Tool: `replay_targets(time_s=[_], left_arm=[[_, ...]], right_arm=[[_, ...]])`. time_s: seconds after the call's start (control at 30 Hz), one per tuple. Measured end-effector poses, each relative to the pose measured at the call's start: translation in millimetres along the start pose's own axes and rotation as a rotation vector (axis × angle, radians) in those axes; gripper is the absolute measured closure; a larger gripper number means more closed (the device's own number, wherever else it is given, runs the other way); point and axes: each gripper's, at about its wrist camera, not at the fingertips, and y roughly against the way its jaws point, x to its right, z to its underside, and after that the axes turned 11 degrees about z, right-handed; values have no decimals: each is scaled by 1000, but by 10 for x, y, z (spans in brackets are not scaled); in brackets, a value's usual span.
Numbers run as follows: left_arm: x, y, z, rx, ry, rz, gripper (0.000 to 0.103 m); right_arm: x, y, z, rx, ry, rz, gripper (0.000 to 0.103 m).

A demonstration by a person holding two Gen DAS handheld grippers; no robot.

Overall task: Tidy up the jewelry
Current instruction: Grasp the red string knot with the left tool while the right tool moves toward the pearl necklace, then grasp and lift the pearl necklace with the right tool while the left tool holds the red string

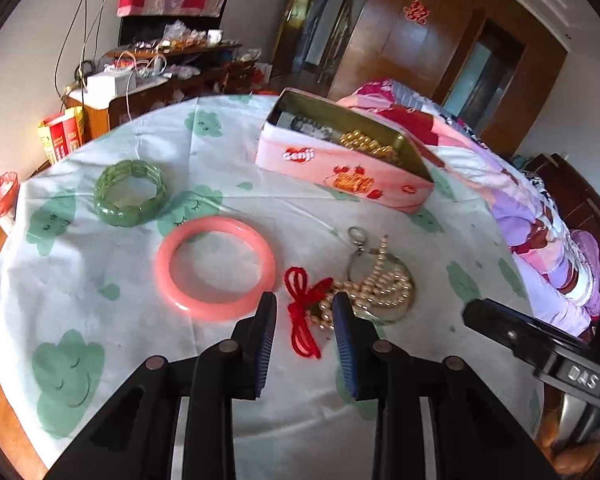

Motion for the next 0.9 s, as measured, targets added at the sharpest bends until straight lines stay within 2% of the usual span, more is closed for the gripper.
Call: replay_targets(time_s=[0.2, 0.4, 0.5, 0.57, 0.73, 0.9], left_arm=[[-67, -126, -18, -41, 38, -13, 73], [-18, -161, -40, -62, 9, -12, 74], [12, -156, -41, -62, -6, 8, 93], [29, -148, -46, -55, -17, 16, 96], [79, 49, -88, 20, -40, 55, 97], [127, 467, -181, 128, -66, 90, 97]], right_arm=[[47, -36, -1, -16, -13, -11, 47], [62, -49, -15, -19, -20, -12, 47], [71, -50, -24, -19, -25, -11, 47], [76, -49, -25, -22, -30, -12, 47], [94, -46, -24, -24, -34, -3, 47], [136, -17, -39, -13, -50, 5, 47]])
